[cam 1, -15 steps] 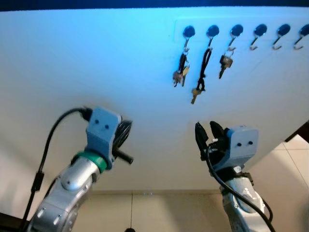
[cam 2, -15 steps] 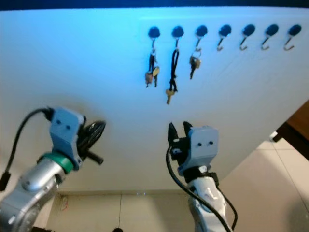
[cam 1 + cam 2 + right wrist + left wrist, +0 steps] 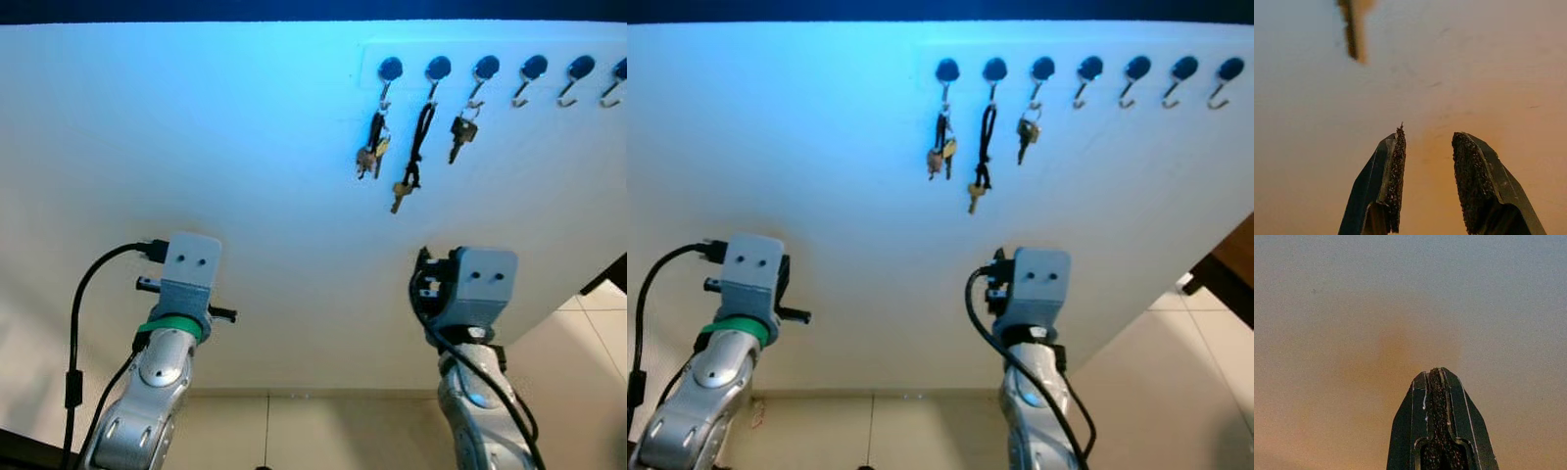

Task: Hang keys on a hook

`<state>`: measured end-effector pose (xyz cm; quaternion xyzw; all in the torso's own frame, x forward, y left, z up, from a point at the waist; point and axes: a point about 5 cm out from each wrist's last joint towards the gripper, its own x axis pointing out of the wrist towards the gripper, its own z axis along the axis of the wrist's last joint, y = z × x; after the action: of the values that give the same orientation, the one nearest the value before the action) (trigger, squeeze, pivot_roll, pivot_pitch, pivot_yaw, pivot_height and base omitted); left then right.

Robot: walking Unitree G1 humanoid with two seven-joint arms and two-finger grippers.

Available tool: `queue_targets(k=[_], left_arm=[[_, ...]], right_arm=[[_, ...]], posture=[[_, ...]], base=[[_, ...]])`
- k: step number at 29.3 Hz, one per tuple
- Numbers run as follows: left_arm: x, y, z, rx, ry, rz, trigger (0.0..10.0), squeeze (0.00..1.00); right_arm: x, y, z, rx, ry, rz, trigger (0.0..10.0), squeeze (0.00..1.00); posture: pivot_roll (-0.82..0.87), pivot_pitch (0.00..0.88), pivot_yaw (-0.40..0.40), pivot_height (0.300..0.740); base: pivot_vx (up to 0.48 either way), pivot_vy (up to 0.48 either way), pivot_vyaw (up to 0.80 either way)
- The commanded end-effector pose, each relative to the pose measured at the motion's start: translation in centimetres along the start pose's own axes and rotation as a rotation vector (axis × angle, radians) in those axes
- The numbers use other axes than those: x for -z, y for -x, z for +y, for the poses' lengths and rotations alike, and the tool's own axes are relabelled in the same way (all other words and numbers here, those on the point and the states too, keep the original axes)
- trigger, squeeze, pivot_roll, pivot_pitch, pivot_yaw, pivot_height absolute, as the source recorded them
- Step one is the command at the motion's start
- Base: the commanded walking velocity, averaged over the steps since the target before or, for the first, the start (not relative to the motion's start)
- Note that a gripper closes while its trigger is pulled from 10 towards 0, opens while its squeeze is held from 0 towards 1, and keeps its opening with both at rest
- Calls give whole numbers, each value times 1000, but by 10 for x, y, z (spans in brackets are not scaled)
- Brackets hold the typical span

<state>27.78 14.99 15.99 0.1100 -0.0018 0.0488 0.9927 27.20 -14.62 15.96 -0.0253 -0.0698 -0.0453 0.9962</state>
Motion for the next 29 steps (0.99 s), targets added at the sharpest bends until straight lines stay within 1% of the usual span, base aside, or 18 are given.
queue_targets(k=[1,4,7,10,16,19,24,29], left_arm=[[7,3,5,-45,7,18,10000,0],[7,3,5,-54,16,17,10000,0],[4,4,1,-58,37,8,10000,0],[3,5,0,-49,39,-6,10000,0],[3,4,-1,-51,37,-14,10000,0],[3,4,-2,-48,38,-15,10000,0],[2,4,-3,-47,41,-18,10000,0],[2,4,-3,-44,42,-21,10000,0]], right_arm=[[1,-2,5,-27,-6,-11,10000,0],[1,-4,7,-32,-16,-17,10000,0],[-1,-10,10,-34,-22,-30,10000,0],[-2,-11,13,-45,-4,-41,10000,0],[-1,-10,14,-46,-6,-43,10000,0],[2,-11,12,-36,-14,-20,10000,0],[3,-12,12,-43,-58,2,10000,0],[3,-12,13,-58,-61,9,10000,0]], posture=[[-155,15,81,740],[-155,15,81,740],[-143,17,79,740],[-143,18,80,740],[-143,19,82,740],[-143,19,83,740],[-141,22,85,740],[-137,26,85,740]], base=[[0,0,0],[0,0,0],[-294,0,0],[-329,0,0],[-334,0,0],[-336,0,0],[-338,0,0],[-338,0,0]])
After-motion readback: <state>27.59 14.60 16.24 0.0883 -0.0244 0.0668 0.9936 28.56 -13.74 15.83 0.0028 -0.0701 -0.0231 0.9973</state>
